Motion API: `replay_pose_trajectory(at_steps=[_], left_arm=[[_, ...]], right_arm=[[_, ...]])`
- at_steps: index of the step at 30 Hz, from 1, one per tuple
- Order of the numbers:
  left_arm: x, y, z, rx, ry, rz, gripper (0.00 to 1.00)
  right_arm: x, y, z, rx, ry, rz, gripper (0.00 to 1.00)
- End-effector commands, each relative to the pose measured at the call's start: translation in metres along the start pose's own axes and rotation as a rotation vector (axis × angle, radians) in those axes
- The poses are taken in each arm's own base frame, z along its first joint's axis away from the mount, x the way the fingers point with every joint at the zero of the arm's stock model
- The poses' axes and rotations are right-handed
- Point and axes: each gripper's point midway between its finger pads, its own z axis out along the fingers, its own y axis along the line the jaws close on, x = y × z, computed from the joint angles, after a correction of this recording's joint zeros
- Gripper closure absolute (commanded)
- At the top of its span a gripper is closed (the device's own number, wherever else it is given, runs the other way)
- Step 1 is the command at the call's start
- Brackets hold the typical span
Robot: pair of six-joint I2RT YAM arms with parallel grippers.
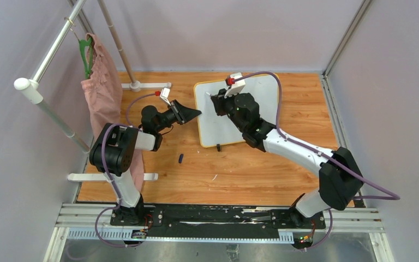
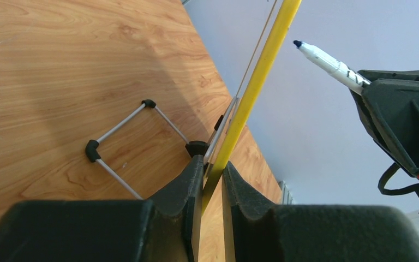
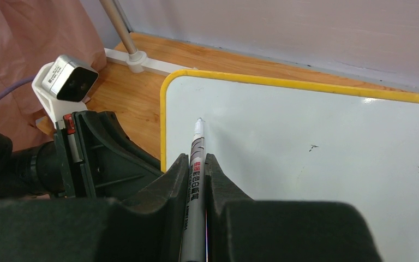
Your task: Write a sentence on the whiteboard
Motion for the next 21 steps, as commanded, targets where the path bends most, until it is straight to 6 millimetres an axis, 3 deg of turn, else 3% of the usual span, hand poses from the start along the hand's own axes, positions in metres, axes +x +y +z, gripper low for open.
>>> replay_pose_trajectory(at_steps=[1,21], left_arm=[[-0.004,-0.004,-0.001,0.024,-0.013,0.014,0.86],[-0.006,-0.009,-0.001,0.043,-0.021,0.02,0.89]], right_arm=[[-0.015,-0.008,0.007,0.045,-0.038,0.003,1.0],[0.011,-0.015,0.006,0.066,0.024,-0.017,1.0]])
